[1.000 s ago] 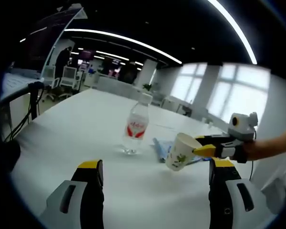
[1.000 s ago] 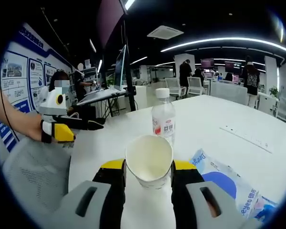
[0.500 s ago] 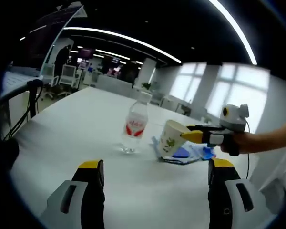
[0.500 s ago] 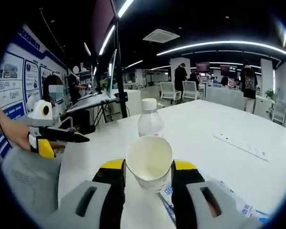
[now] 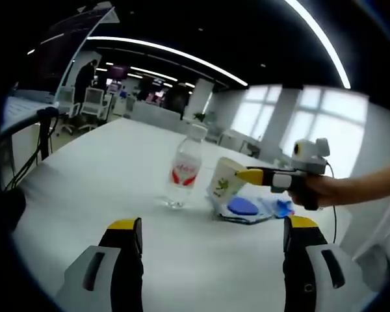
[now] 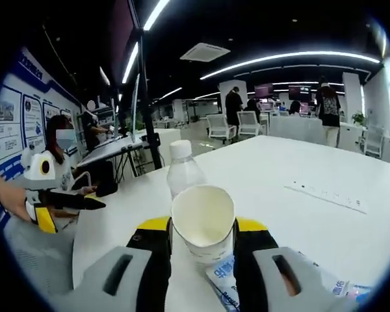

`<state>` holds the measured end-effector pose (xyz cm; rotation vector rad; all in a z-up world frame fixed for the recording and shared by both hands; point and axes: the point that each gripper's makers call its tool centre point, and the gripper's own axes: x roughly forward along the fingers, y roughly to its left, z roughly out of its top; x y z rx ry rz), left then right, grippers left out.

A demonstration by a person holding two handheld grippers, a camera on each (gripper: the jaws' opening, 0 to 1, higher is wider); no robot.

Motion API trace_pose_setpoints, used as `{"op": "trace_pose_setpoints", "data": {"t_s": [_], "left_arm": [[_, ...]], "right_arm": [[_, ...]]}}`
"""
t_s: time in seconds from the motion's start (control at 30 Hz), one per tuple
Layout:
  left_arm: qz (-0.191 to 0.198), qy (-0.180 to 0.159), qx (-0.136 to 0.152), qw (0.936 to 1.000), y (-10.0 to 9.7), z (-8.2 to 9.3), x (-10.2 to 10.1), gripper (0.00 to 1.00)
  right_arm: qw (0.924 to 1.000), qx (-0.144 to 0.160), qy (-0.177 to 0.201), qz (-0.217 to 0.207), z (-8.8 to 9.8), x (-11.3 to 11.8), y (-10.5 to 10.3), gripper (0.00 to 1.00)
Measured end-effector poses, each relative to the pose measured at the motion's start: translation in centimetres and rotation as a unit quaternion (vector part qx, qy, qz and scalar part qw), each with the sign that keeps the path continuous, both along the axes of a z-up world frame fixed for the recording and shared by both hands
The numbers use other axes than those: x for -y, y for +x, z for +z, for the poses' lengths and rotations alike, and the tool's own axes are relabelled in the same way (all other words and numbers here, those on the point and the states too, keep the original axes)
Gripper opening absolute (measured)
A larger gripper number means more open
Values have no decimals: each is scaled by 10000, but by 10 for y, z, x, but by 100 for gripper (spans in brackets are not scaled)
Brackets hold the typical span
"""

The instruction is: Arrange the tabletop items into an orderly group along one side of the table until the central work area is clear of visible clutter.

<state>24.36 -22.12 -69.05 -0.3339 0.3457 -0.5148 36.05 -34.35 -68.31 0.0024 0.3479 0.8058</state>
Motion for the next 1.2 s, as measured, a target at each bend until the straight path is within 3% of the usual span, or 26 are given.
{"op": "trace_pose_setpoints", "data": {"t_s": [1.2], "left_arm": [[77, -122, 30, 9999, 3, 2, -5, 85]], "right_arm": [[9992, -365, -137, -122, -42, -18, 29, 34]]}}
